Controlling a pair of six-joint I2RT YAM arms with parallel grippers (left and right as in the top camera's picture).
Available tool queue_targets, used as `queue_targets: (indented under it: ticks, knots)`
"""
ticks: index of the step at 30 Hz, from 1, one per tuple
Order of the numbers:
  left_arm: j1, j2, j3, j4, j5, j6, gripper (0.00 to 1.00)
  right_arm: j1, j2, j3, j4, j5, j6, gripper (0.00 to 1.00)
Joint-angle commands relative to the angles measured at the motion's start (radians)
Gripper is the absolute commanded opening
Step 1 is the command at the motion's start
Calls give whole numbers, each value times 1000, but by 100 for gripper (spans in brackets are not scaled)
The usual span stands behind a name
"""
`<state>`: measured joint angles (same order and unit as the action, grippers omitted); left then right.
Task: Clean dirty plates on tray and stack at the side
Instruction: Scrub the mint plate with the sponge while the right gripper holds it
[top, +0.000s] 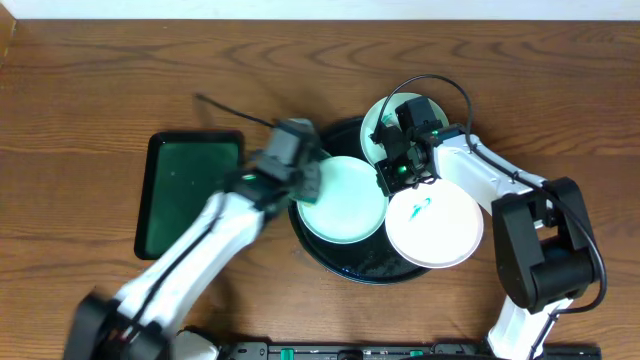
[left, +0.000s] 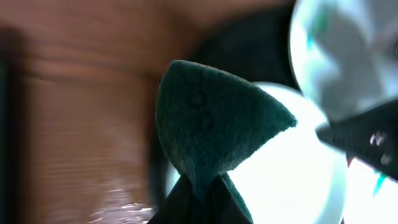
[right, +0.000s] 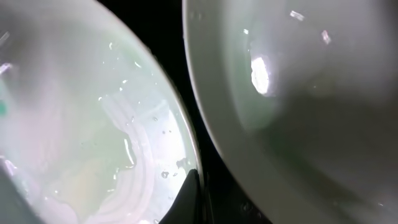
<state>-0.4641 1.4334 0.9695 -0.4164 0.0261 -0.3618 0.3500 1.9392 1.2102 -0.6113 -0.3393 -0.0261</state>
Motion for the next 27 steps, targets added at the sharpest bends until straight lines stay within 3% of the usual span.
queue_targets:
  ticks: [1, 6, 17, 27]
  knots:
    - [37, -68, 1, -25, -9, 11, 7, -8, -74, 29, -8, 12, 2, 1]
    - [-3, -18, -22, 32, 157, 5, 7, -8, -73, 29, -6, 13, 3, 1]
    - [-95, 272, -68, 166, 159, -6, 7, -8, -73, 21, -11, 13, 3, 1]
    - [-89, 370, -69, 166, -171, -20, 7, -8, -72, -72, 1, -9, 3, 1]
